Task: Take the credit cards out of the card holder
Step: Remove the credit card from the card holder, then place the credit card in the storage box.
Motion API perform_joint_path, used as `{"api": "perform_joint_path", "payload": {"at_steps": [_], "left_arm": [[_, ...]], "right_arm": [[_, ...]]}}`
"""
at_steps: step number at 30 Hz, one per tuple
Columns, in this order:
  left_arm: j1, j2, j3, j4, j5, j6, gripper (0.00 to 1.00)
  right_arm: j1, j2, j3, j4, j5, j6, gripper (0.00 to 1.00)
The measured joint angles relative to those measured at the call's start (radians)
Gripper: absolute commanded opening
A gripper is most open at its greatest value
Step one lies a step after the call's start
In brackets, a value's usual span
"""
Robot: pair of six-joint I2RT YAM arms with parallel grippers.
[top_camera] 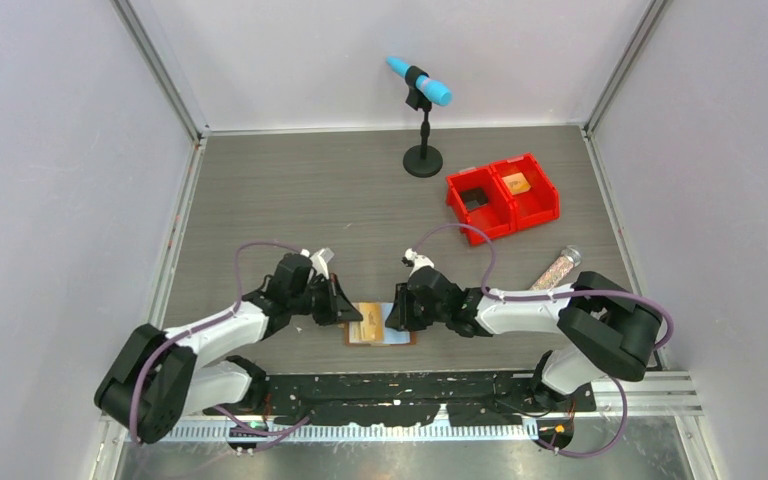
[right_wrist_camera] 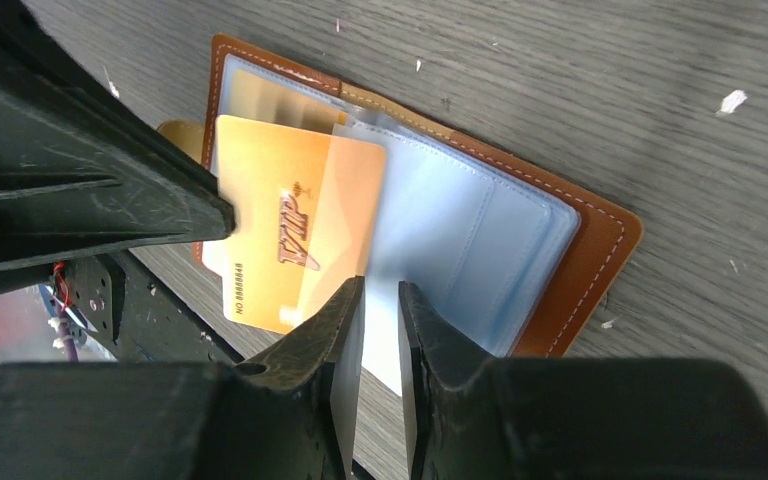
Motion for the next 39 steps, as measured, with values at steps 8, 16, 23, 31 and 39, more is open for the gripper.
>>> {"api": "perform_joint_path", "payload": {"at_steps": [8, 16, 23, 31, 39], "left_arm": [[0.015, -0.206, 0.069, -0.265, -0.13, 0.096, 0.0], [0.021, -0.296, 0.076, -0.386, -0.148, 0.126, 0.0], [0.021, -0.377, 0.13, -0.439, -0.1, 0.144, 0.0], [0.021, -0.429, 0.133, -0.359, 0.038, 0.136, 0.0], [0.021, -0.438, 0.131, -0.28, 0.171, 0.147, 0.0]], "right_arm": [[0.004, -0.001, 0.01, -0.023, 0.036, 0.011, 0.26], [0.003, -0.072, 0.032, -0.182, 0.114, -0.034, 0.31], [0.003, -0.216, 0.082, -0.335, 0.161, -0.086, 0.41], [-0.003, -0.355, 0.061, -0.183, 0.014, -0.149, 0.65], [-0.074, -0.423, -0.027, -0.012, -0.187, -0.156, 0.65]]}}
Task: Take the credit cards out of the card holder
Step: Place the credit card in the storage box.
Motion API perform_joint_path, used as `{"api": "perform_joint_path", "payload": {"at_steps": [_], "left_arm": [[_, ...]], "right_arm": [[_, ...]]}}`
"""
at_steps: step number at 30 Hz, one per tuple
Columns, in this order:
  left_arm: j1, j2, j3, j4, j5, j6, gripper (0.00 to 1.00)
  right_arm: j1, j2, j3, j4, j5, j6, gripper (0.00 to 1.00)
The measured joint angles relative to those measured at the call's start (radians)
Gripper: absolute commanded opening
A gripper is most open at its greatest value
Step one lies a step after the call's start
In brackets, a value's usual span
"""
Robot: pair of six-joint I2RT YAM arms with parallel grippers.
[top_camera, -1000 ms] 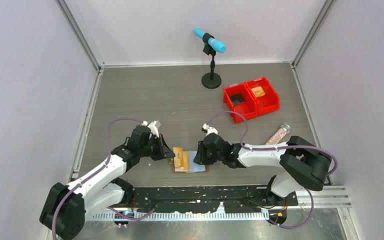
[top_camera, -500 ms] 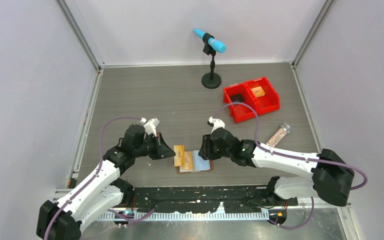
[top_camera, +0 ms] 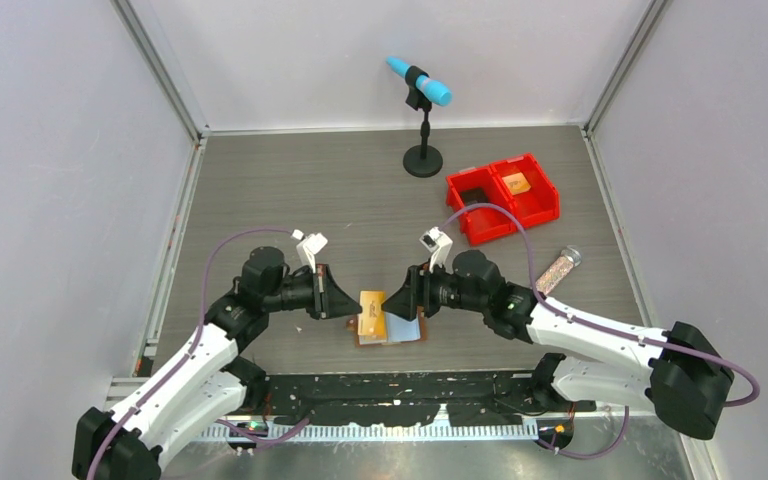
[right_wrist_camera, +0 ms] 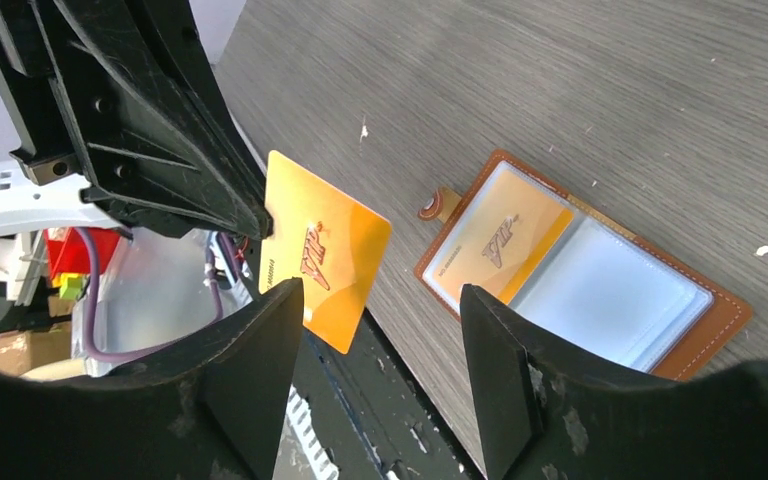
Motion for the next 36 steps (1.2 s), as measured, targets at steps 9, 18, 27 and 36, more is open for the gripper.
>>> {"api": "perform_joint_path", "payload": {"at_steps": [9, 18, 27, 36], "left_arm": [[0.0, 0.001, -0.023, 0.084, 0.071, -0.008, 0.0], [0.0, 0.01, -0.046, 0.148, 0.094, -0.031, 0.0], [0.004, 0.008, -0.061, 0.167, 0.103, -0.032, 0.2], [0.009, -0.013, -0.046, 0.066, 0.033, 0.04, 0.99]], "right_arm": [[-0.02, 0.0, -0.014, 0.06, -0.106, 0.004, 0.6], [-0.025, 0.016, -0.025, 0.134, -0.153, 0.037, 0.44], [-0.04, 0.017, -0.039, 0.174, -0.156, 0.082, 0.06], [-0.109, -0.028, -0.039, 0.171, -0.147, 0.111, 0.05]]}}
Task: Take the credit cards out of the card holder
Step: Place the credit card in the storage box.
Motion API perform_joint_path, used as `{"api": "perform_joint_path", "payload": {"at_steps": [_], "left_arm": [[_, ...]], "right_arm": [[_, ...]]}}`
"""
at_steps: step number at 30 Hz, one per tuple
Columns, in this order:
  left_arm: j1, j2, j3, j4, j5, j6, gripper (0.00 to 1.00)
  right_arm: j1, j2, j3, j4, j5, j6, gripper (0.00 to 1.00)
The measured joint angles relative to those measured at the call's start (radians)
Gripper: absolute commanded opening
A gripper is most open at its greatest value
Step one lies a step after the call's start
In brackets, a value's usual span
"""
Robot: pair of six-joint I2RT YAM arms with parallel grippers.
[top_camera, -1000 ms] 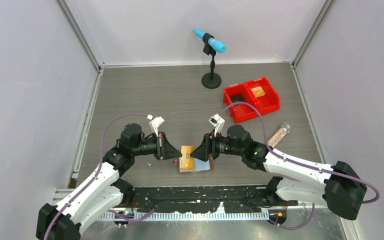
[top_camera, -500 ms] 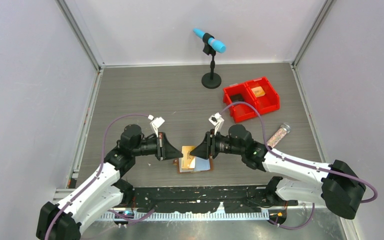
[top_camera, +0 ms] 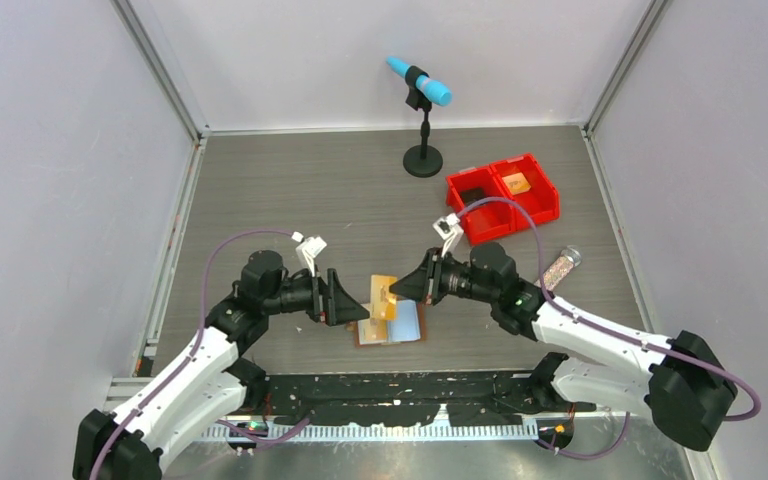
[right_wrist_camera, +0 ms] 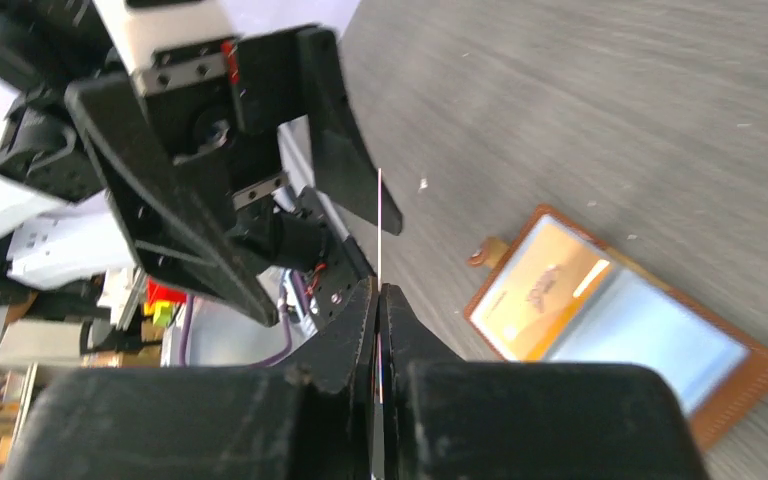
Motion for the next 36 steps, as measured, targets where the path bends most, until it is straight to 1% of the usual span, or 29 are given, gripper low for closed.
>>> {"api": "perform_joint_path", "payload": {"at_steps": [4, 9, 13, 17, 22, 26, 29, 32, 36], "left_arm": [[0.0, -0.019, 0.007, -0.053, -0.04, 0.033, 0.99], [0.0, -0.042, 0.007, -0.113, -0.113, 0.069, 0.99], [0.0, -0.049, 0.007, -0.153, -0.161, 0.091, 0.99], [0.0, -0.057, 0.007, -0.189, -0.185, 0.099, 0.99], [0.0, -0.073, 0.007, -0.209, -0.195, 0.101, 0.99], [0.0, -0.076, 0.007, -0.212, -0.195, 0.101, 0.99], [0.0, -0.075, 0.007, -0.215, -0.195, 0.101, 0.99], [0.0, -0.069, 0.012, -0.221, -0.195, 0.102, 0.99], [0.0, -0.068, 0.016, -0.227, -0.196, 0.103, 0.99]], "right_arm": [[-0.093, -0.005, 0.048, -0.091, 0.018, -0.013, 0.05], [-0.264, -0.005, 0.151, -0.222, 0.074, -0.058, 0.05], [-0.407, 0.003, 0.257, -0.315, 0.161, -0.113, 0.05], [-0.539, 0.042, 0.357, -0.366, 0.29, -0.179, 0.05], [-0.672, 0.143, 0.44, -0.37, 0.47, -0.244, 0.05], [-0.729, 0.258, 0.48, -0.352, 0.576, -0.27, 0.05], [-0.75, 0.35, 0.501, -0.324, 0.62, -0.279, 0.05], [-0.773, 0.462, 0.534, -0.283, 0.637, -0.283, 0.05], [-0.791, 0.562, 0.541, -0.222, 0.651, -0.294, 0.05]]}}
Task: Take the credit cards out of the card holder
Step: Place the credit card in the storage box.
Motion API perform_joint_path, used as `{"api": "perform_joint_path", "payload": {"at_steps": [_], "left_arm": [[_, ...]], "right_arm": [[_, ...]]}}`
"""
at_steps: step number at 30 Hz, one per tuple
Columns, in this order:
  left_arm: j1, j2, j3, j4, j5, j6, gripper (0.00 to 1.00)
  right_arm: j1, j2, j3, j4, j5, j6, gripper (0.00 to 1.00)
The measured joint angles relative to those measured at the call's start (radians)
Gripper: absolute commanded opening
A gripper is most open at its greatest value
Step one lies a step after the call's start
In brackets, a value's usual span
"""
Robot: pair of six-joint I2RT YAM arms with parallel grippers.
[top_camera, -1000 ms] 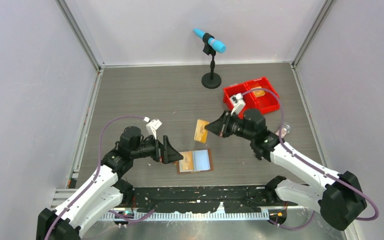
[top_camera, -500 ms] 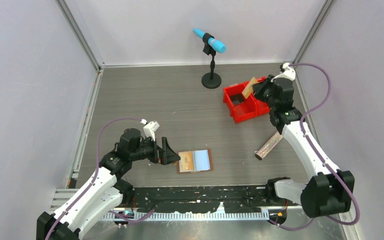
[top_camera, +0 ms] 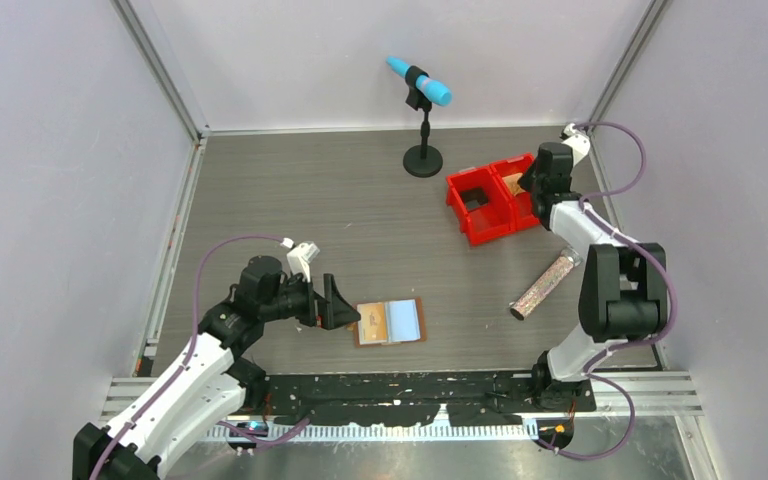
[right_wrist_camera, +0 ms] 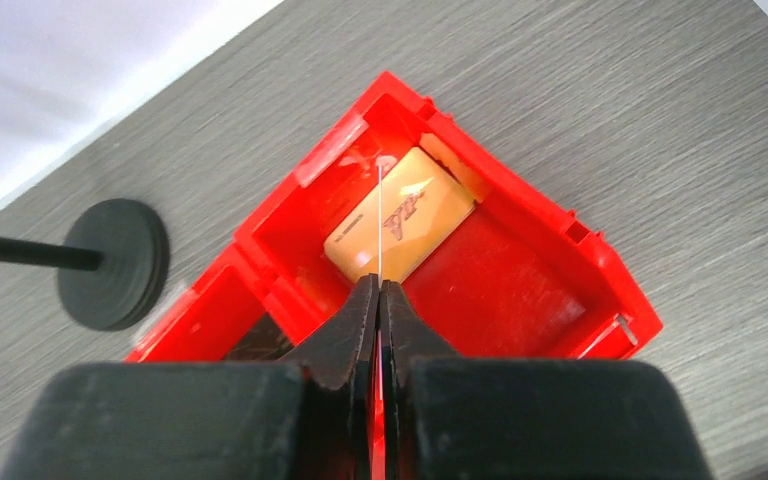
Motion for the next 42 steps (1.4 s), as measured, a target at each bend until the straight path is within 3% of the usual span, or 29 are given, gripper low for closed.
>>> {"api": "perform_joint_path", "payload": {"at_steps": [11, 27, 42], "left_arm": [[0.0, 0.037, 0.011, -0.01, -0.008, 0.01, 0.99], [0.0, 0.058, 0.027, -0.017, -0.01, 0.013, 0.99], [0.0, 0.06, 0.032, -0.026, -0.024, 0.013, 0.99]], "right_arm": [[-0.07, 0.133, 0.002, 0.14, -0.015, 0.012, 0.05], [-0.105, 0.272, 0.003, 0.31, -0.173, 0.167, 0.06], [-0.121, 0.362, 0.073, 0.274, -0.227, 0.259, 0.28]]}}
